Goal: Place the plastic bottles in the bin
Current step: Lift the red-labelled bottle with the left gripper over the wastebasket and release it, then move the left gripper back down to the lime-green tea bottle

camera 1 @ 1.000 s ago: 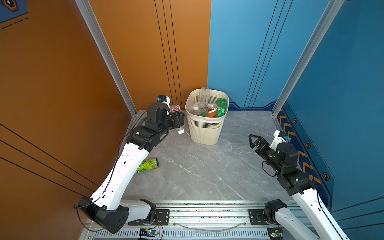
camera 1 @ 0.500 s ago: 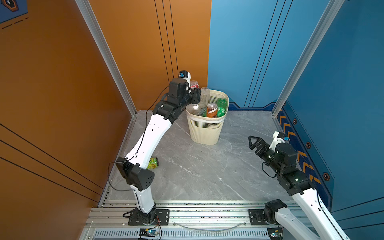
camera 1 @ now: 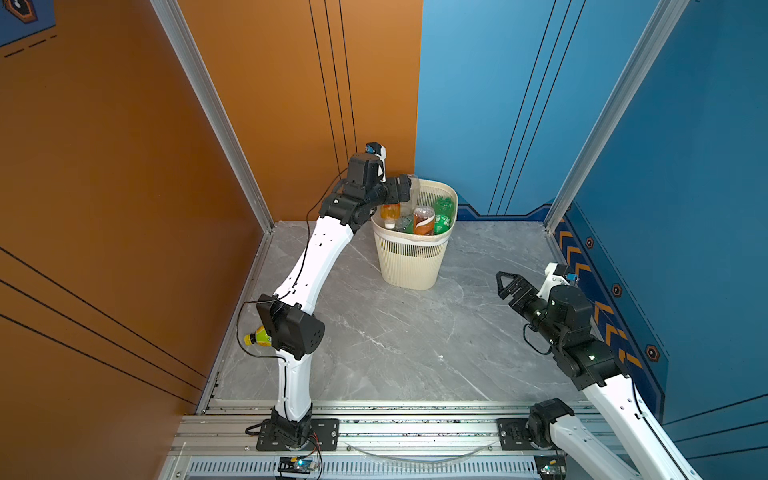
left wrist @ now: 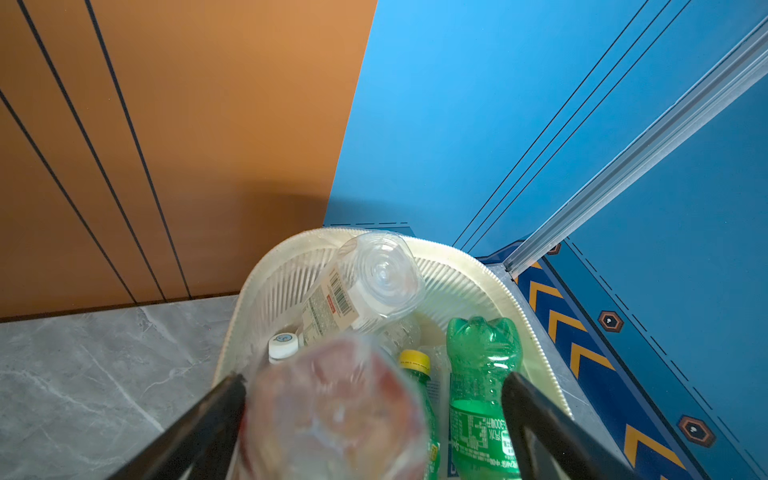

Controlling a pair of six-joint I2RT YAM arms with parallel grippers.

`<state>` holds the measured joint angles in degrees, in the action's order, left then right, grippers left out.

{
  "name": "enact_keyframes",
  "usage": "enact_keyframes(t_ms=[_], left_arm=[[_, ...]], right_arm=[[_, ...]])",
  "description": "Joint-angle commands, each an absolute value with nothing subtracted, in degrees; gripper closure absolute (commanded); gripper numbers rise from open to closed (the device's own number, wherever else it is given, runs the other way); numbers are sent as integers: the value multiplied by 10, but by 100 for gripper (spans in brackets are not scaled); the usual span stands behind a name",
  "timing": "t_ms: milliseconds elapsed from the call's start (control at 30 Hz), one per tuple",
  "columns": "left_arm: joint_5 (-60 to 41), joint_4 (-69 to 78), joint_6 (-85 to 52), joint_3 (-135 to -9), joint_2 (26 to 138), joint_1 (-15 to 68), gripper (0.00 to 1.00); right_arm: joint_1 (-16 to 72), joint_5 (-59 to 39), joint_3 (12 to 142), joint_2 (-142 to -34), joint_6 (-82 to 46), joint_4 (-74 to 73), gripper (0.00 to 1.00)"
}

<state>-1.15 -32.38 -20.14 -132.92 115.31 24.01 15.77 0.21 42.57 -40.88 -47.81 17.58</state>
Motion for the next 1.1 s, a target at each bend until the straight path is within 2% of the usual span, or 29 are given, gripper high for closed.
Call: enact_keyframes(t_ms=[0, 133, 267, 500, 700, 867, 1067], left_arm=[[-14, -338, -203, -1318, 1119, 238, 2], [22, -338, -207, -1239, 1041, 237, 2], [63, -316, -222, -1101, 927, 231, 2], [162, -281, -316, -755, 638, 215, 2], [228, -393, -442, -549, 412, 175, 2], [191, -474, -492, -500, 355, 97, 2], [87, -465, -511, -448, 379, -16, 2]], right_arm=[[161, 7, 441, -413, -460, 183, 0], [162, 7, 441, -417, -451, 186, 0], [162, 0, 437, -429, -448, 180, 0], [173, -9, 437, -463, -436, 172, 0], [185, -20, 435, -494, -429, 159, 0], [198, -28, 440, -516, -421, 152, 0], [206, -33, 443, -528, -416, 150, 0]])
